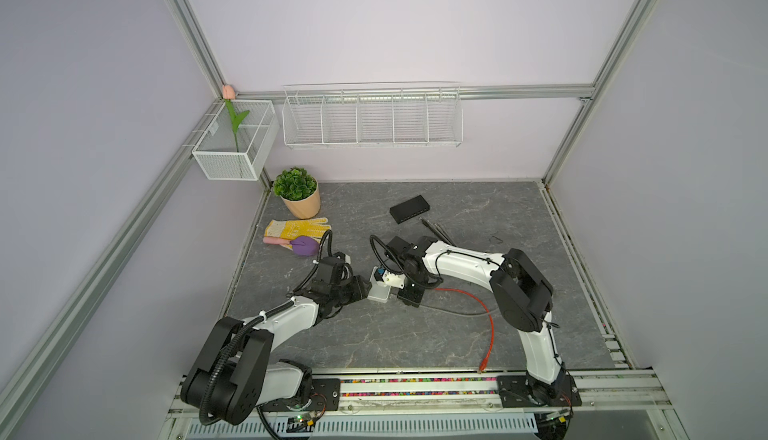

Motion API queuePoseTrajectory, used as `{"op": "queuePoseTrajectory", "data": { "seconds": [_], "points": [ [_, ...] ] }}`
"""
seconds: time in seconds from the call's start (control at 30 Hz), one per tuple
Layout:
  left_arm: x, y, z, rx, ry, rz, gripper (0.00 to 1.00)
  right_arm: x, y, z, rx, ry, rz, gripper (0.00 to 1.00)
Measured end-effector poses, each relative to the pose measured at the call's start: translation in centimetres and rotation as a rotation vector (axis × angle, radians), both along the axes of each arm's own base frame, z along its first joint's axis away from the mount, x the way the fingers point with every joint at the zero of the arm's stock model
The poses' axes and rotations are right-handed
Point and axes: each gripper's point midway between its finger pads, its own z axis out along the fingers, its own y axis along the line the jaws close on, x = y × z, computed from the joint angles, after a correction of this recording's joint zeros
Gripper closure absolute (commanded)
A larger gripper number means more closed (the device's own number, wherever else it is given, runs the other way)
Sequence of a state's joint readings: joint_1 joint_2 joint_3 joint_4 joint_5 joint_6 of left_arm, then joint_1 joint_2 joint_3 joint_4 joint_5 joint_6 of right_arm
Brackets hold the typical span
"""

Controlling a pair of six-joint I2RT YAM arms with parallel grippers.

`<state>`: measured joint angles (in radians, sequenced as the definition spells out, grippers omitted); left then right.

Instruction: Insert the plug into the switch port

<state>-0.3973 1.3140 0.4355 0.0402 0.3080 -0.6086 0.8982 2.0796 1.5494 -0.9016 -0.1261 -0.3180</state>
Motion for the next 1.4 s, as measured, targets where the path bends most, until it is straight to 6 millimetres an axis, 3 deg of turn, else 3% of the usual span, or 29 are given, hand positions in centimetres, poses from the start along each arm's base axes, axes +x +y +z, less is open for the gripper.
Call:
{"op": "queuePoseTrajectory", "data": {
  "seconds": [1.4],
  "points": [
    [0.1, -0.8, -0.5, -0.036, 0.012, -0.031, 0.60, -0.1, 1.4, -0.5, 0.000, -0.054, 0.028, 0.93]
  ]
}}
